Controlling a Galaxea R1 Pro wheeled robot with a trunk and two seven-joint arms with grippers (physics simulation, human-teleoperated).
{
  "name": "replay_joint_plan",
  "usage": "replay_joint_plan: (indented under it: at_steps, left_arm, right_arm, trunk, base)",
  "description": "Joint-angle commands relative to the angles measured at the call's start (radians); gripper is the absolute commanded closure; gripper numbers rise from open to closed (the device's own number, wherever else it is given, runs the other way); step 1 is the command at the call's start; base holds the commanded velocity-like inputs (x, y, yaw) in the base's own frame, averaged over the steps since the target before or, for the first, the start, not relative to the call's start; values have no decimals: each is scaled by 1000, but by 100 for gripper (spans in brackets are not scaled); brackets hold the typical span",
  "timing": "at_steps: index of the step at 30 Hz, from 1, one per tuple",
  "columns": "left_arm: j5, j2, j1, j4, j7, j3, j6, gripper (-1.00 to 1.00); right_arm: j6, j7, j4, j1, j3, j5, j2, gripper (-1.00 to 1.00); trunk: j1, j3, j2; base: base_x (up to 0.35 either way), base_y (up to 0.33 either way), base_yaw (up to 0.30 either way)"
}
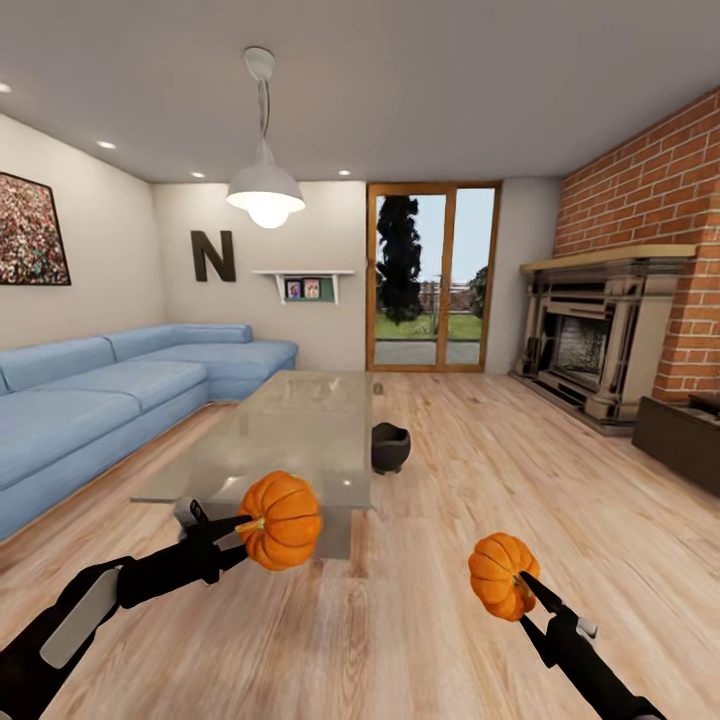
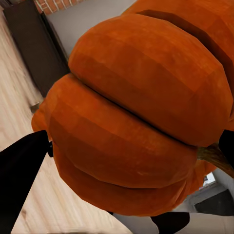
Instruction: Place each of the two pumpkins and all three candles from the living room inside a cabinet in the living room (use any cabinet), then make sure every cabinet is closed, and position the cauldron so it is next to a table in the living room.
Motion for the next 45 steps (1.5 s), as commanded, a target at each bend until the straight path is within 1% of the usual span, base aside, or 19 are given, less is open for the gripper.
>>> replay_joint_plan:
  at_steps: [1,3,4,7,10,11,13,15,17,25,31,42,45]
  left_arm:
    - [2,1,-1,0,-1,-3,3,100]
    - [2,1,-1,0,-1,-3,3,100]
    - [2,1,-1,1,0,-3,3,100]
    - [2,0,-1,1,0,-5,3,100]
    - [1,-5,-1,-4,1,-12,3,100]
    - [0,-7,-1,-4,2,-13,3,100]
    - [-3,-9,-1,-5,5,-14,3,100]
    - [-1,-9,-1,-6,5,-15,3,100]
    - [1,-8,-1,-6,5,-15,3,100]
    - [2,-9,-1,-6,4,-16,3,100]
    - [3,-3,-1,-6,-3,-5,4,100]
    - [3,-3,-1,-5,-4,-4,4,100]
    - [3,-5,-1,-10,-4,-5,4,100]
  right_arm:
    - [11,0,1,-1,-1,-10,0,100]
    - [11,-1,1,-1,-2,-11,0,100]
    - [12,-3,1,-1,-8,-11,0,100]
    - [23,-12,1,-1,-44,-10,-2,100]
    - [90,-16,2,-1,-54,-7,-9,100]
    - [108,-24,4,-1,-55,-7,-21,100]
    - [179,-31,8,0,-53,-8,-74,100]
    - [227,-30,17,0,-52,-6,-99,100]
    - [244,-27,33,0,-52,-2,-105,100]
    - [251,-24,41,0,-48,2,-108,100]
    - [247,-27,42,-1,-45,3,-104,100]
    - [246,-28,45,0,-44,3,-104,100]
    - [231,-27,45,0,-49,2,-106,100]
  trunk:
    - [-1,4,0]
    - [-2,12,0]
    - [-2,16,1]
    - [-3,26,1]
    - [-5,35,2]
    - [-5,38,2]
    - [-6,43,3]
    - [-7,49,3]
    - [-8,54,4]
    - [-11,76,5]
    - [-11,69,5]
    - [-11,52,5]
    - [-13,59,6]
  base:
    - [0,0,-254]
    - [0,0,-163]
    - [0,0,-65]
    - [0,0,-25]
    - [0,0,-3]
    - [0,0,0]
    - [0,0,0]
    - [0,0,0]
    - [0,0,0]
    - [0,0,0]
    - [0,0,41]
    - [0,0,104]
    - [0,0,67]
